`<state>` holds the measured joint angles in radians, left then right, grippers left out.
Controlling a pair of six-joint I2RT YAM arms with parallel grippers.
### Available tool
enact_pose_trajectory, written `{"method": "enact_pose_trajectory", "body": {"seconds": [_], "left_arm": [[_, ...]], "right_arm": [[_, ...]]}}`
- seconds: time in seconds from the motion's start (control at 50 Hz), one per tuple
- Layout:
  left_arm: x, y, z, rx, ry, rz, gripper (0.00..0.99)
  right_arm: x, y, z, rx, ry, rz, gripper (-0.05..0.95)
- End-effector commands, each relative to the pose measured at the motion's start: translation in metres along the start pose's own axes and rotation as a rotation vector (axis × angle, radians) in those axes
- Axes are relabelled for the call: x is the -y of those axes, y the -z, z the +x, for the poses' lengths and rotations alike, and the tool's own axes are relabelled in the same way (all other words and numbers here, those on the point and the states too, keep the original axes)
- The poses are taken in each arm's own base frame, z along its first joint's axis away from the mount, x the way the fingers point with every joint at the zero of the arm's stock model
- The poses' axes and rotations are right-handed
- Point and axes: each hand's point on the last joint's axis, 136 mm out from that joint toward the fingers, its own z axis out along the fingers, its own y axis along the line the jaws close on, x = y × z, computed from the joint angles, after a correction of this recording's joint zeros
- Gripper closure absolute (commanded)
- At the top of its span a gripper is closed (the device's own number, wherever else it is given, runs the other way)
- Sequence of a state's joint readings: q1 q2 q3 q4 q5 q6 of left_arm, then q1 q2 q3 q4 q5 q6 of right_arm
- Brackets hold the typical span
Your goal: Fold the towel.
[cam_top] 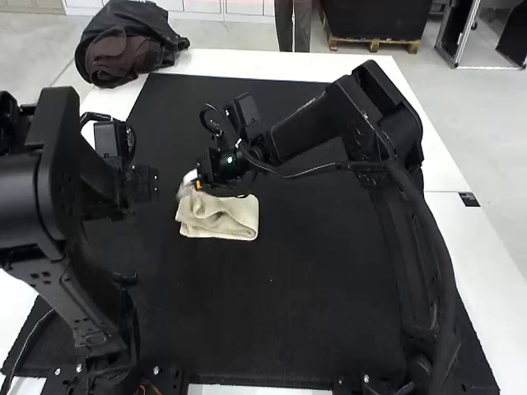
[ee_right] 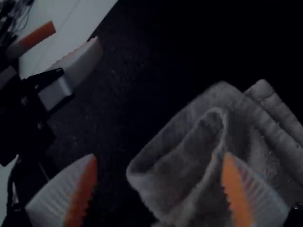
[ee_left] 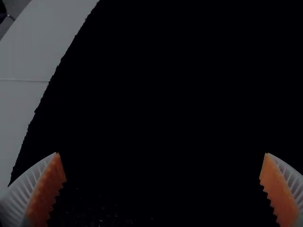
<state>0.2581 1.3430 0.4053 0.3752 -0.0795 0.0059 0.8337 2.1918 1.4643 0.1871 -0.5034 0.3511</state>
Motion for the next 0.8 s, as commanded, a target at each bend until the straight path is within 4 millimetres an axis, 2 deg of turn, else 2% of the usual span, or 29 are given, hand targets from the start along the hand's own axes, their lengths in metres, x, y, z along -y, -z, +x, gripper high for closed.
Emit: {"method": "enact_pose_trajectory", "body": {"seconds": [0.0, 0.1, 0.16, 0.18, 0.2, 0.26, 0.32, 0.34, 0.4, 0.6, 0.78], "left_arm": [[-0.004, 0.001, -0.003, 0.012, 0.015, -0.013, 0.033], [-0.004, 0.001, -0.003, 0.013, 0.014, -0.012, 0.033], [-0.004, 0.001, -0.003, 0.012, 0.014, -0.012, 0.033], [-0.003, 0.001, -0.003, 0.014, 0.013, -0.011, 0.033], [-0.003, 0.001, -0.003, 0.012, 0.013, -0.011, 0.033], [-0.003, 0.001, -0.003, 0.012, 0.013, -0.011, 0.033], [-0.003, 0.001, -0.002, 0.011, 0.013, -0.011, 0.033], [-0.003, 0.001, -0.002, 0.011, 0.012, -0.009, 0.033], [-0.003, 0.001, -0.003, 0.012, 0.012, -0.010, 0.033], [-0.002, 0.001, -0.003, 0.014, 0.012, -0.005, 0.033], [-0.002, 0.001, -0.004, 0.017, 0.012, -0.004, 0.033]], "right_arm": [[-0.022, -0.001, -0.012, 0.018, 0.034, -0.049, 0.08], [-0.025, 0.005, -0.020, 0.039, 0.058, -0.049, 0.03], [-0.025, 0.011, -0.027, 0.056, 0.062, -0.046, 0.04], [-0.026, 0.013, -0.029, 0.061, 0.063, -0.047, 0.07], [-0.026, 0.015, -0.030, 0.063, 0.064, -0.047, 0.12], [-0.025, 0.020, -0.033, 0.070, 0.069, -0.046, 0.41], [-0.023, 0.027, -0.036, 0.081, 0.069, -0.046, 0.86], [-0.022, 0.029, -0.037, 0.088, 0.071, -0.043, 0.93], [-0.019, 0.032, -0.035, 0.095, 0.065, -0.043, 0.92], [-0.002, 0.029, -0.004, 0.051, 0.040, -0.028, 0.92], [0.010, 0.027, 0.015, 0.056, 0.036, -0.033, 0.92]]}}
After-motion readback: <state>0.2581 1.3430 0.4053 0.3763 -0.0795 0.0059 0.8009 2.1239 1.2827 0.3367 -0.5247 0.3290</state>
